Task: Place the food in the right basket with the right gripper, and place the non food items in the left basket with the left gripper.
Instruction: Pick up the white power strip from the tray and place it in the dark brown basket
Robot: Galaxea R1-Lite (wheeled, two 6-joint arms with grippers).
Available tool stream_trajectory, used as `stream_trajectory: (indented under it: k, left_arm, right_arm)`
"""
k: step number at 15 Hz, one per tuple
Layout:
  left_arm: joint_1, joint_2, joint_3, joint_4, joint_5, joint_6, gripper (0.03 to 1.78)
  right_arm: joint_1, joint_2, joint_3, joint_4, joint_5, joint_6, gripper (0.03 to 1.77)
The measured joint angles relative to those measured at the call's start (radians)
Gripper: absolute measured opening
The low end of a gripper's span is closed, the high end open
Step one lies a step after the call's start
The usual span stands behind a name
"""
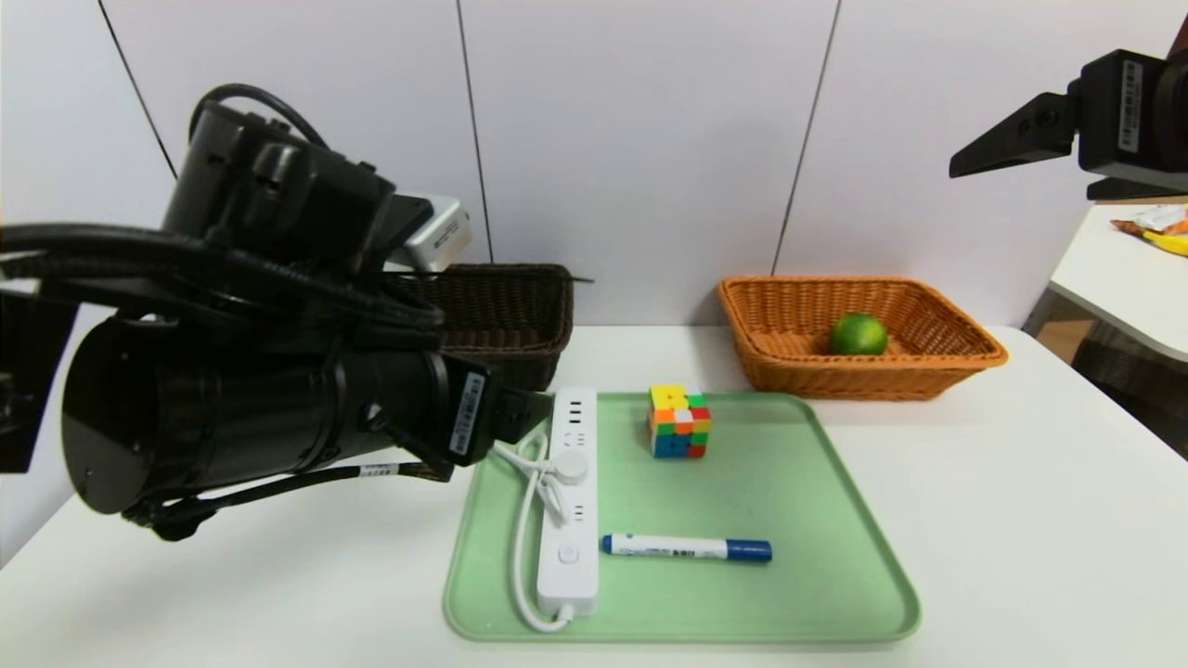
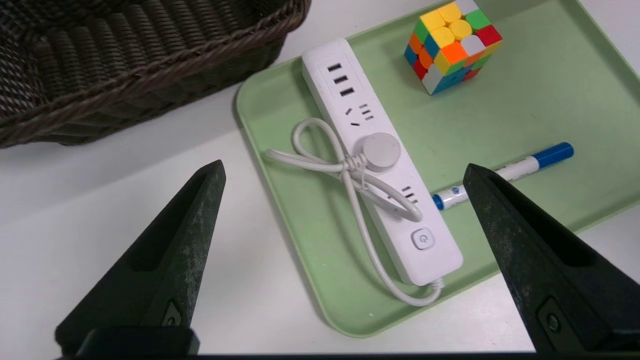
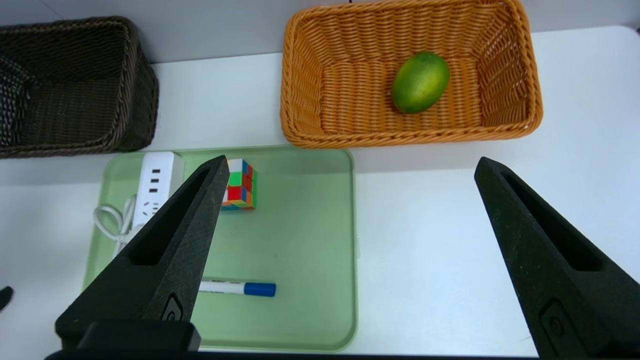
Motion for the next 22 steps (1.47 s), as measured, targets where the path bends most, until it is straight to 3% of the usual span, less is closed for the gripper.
stream_trajectory:
  k: [2,5,10,16,18,22]
  left_arm:
    - [-0.019,0.070,-0.125,0.100,0.001,-0.073,1.69]
    - [-0.030,0.193,-0.300,0.246,0.003,-0.181,1.69]
    - [-0.034,0.337,-0.436,0.424,0.039,-0.299,1.69]
    - [-0.040,0.435,-0.645,0.768,0.044,-0.503,1.69]
    - [-0.040,0.459,-0.689,0.821,0.030,-0.524,1.69]
    - [-0.049,0.497,-0.729,0.826,-0.007,-0.563,1.69]
  right_arm:
    - [-0.007,0.005,0.023,0.020,-0.002,0.058,1.69]
    - [-0.021,0.018,0.043,0.152,0.007,0.123,1.69]
    - [-0.024,0.036,0.062,0.195,0.011,0.111,1.69]
    - [-0.025,0.047,0.060,0.191,0.012,0.112,1.69]
    - [-0.024,0.049,0.056,0.191,0.012,0.111,1.69]
    - [-0.025,0.051,0.053,0.191,0.016,0.114,1.69]
